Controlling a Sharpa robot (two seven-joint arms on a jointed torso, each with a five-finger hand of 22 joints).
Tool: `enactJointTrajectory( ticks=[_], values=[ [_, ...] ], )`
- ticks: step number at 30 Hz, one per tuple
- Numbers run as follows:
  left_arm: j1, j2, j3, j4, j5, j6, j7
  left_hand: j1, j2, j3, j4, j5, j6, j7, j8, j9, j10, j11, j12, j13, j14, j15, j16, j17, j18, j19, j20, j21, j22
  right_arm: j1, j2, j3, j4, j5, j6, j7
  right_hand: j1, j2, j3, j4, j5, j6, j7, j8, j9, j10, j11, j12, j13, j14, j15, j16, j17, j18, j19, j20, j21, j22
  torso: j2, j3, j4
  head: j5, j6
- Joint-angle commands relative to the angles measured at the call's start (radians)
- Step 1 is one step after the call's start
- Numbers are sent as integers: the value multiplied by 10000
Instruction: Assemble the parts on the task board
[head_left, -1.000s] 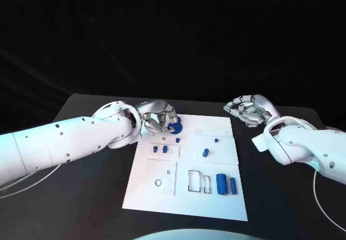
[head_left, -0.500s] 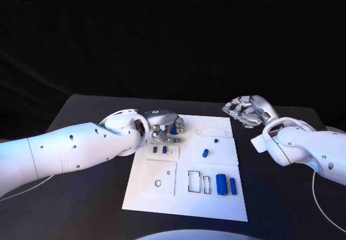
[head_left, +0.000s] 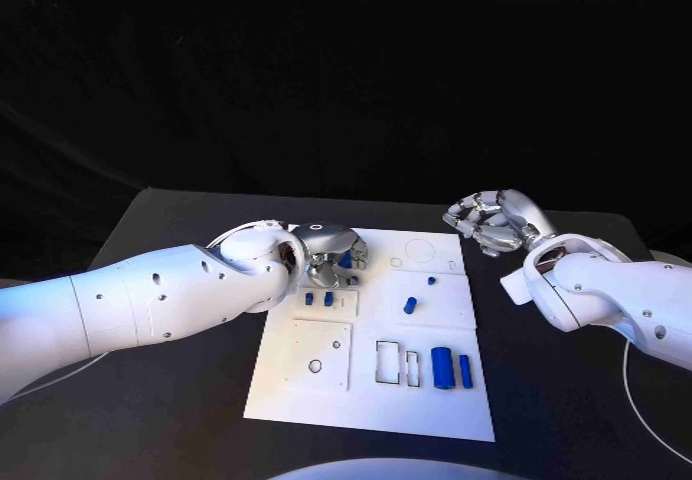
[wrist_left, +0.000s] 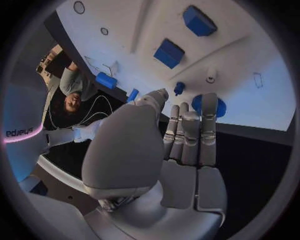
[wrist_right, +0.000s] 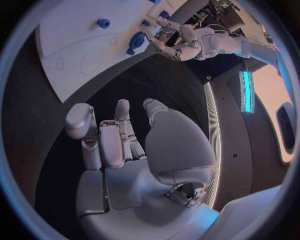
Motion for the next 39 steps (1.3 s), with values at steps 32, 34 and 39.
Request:
enactJointTrajectory(
  ticks=[32,34,39],
  values=[
    [-55,493,22,-397,-452,1040,-694,216,36,764,-59,9,768,-101,-151,-295,1033,-227,-35,-333,808,-186,982,865,-198,838,-117,1638,1687,-7,57,2,70,-108,25,138,118,25,-41,-19,82,-49,3,62,-18,-48,-26,-100,-93,-1,-41,-63,-20,114,-34,8,-108,-52,-14,-12,14,15,-74],
    [-61,504,22,-394,-447,1037,-671,221,37,775,-64,8,778,-101,-154,-297,1054,-233,-37,-335,832,-192,1000,904,-206,861,-121,1667,1720,-7,58,2,70,-109,27,137,118,25,-41,-19,82,-49,3,62,-18,-48,-26,-100,-93,-1,-41,-63,-20,114,-34,8,-108,-52,-11,-13,13,13,-79],
    [-72,527,22,-392,-435,1046,-632,268,66,885,-115,6,874,-119,-175,-312,1202,-278,-73,-358,919,-235,1074,991,-232,937,-152,1795,1854,-7,56,2,75,-110,41,132,118,25,-41,-19,82,-49,3,62,-18,-48,-26,-100,-93,-1,-41,-63,-20,114,-34,8,-108,-52,-18,-6,12,13,-88]
  ],
)
